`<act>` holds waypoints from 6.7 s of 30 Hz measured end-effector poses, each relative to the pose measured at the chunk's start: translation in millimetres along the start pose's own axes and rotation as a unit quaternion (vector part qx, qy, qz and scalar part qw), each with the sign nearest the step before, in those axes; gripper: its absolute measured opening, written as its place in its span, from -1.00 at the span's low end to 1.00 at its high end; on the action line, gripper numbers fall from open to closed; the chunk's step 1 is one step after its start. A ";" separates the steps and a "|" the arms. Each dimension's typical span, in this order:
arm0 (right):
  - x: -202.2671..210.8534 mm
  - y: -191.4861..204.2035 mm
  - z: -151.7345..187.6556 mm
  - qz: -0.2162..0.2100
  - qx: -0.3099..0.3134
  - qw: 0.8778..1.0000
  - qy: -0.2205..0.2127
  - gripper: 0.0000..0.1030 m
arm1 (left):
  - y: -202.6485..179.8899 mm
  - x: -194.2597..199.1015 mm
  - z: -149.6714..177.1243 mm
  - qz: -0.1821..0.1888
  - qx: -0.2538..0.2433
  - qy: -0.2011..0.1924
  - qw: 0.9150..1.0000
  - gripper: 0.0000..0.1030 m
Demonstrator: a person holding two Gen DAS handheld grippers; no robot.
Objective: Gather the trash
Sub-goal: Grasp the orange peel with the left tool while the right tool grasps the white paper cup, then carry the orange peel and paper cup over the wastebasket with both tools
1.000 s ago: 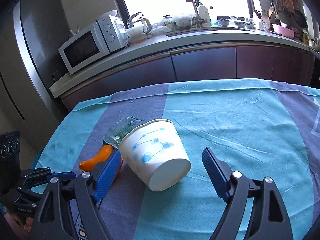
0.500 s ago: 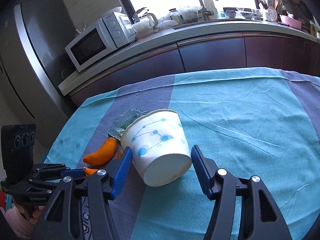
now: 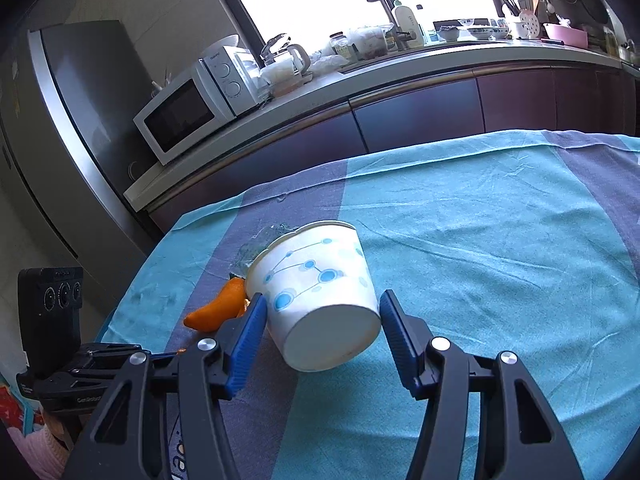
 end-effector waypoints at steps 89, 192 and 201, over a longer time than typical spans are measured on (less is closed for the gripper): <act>-6.5 211.5 45.1 -0.192 0.079 0.977 0.053 0.09 | 110.6 209.4 81.5 -0.126 0.048 -0.147 0.980 -0.85; -82.9 413.5 104.5 -0.292 0.218 0.918 0.156 0.09 | 231.1 327.6 160.5 -0.236 0.218 -0.226 0.920 -0.85; -85.4 416.9 104.6 -0.292 0.220 0.917 0.159 0.09 | 239.7 329.3 167.1 -0.242 0.231 -0.227 0.915 -0.85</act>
Point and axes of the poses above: each gripper's, at about its wrist camera, not at the fingertips, and x roughly against the way its jaws point, y to its left, z to its underside, the point moved 10 cm from there along -x, roughly the way its jaws point, and after that the axes turned 6 degrees about z, right-handed, at the moved point
